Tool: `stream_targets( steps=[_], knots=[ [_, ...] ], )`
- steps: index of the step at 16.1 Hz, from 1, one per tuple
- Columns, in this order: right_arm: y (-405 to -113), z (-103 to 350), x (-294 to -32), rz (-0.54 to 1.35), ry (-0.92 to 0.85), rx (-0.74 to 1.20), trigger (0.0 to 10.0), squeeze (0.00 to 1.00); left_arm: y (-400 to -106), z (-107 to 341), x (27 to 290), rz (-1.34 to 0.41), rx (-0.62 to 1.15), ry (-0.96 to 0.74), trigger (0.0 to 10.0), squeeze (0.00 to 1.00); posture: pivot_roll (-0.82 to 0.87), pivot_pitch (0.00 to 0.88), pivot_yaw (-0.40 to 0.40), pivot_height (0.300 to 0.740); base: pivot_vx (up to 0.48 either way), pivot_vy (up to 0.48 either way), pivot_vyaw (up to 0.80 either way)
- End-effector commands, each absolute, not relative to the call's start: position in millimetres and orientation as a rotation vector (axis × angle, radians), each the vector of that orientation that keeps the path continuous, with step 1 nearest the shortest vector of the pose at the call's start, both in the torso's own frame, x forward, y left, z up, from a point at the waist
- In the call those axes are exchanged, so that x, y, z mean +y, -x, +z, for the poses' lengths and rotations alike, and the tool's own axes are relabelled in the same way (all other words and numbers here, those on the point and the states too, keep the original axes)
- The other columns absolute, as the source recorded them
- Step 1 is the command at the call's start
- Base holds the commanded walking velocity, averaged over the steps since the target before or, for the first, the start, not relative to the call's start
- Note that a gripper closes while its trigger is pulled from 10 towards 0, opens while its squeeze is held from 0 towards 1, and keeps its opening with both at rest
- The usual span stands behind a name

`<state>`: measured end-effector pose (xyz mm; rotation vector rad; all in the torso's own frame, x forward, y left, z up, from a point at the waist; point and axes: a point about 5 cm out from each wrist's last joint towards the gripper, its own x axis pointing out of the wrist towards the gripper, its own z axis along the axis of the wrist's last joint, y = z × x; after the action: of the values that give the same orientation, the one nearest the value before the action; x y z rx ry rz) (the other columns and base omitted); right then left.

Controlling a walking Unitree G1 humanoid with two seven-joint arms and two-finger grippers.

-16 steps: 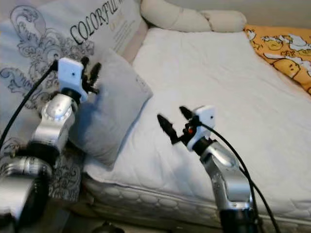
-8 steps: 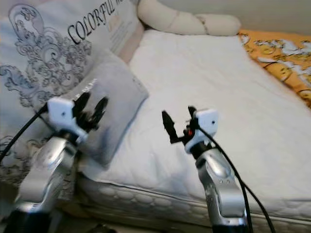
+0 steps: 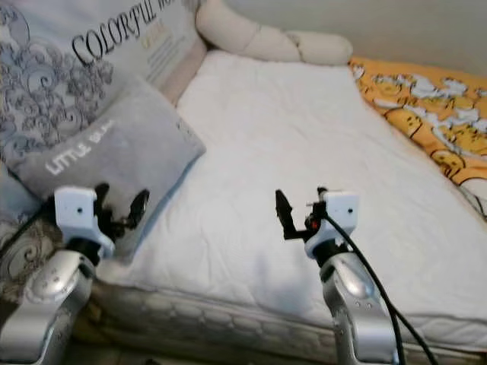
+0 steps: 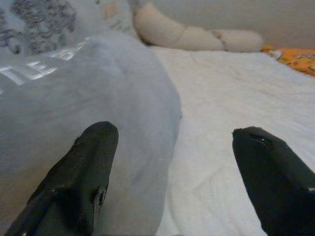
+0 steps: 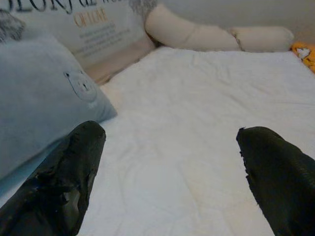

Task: Clean up the room

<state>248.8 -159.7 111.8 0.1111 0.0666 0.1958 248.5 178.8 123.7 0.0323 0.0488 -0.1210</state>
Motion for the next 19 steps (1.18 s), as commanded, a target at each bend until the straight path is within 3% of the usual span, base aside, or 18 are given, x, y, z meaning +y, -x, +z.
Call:
stream_targets(
  steps=[1,9,19],
  knots=[
    [-249.3,114.5,-157.1,0.196,-0.095,0.058,10.0,1.00,-248.1,125.0,175.9,-0.127,0.059,-0.031,10.0,1.00,-0.06,0.000,-0.033,0.740,0.000,-0.480,0.00],
    [-257.7,108.7,-147.7,0.158,-0.101,0.071,10.0,1.00,-258.0,125.7,171.2,-0.127,0.064,-0.063,10.0,1.00,-0.06,0.000,-0.029,0.740,0.000,-0.480,0.00],
    [-266.0,106.4,-156.9,0.115,-0.120,0.093,10.0,1.00,-260.3,123.4,172.5,-0.118,0.076,-0.077,10.0,1.00,-0.08,0.000,-0.028,0.740,0.000,-0.480,0.00]
  ],
)
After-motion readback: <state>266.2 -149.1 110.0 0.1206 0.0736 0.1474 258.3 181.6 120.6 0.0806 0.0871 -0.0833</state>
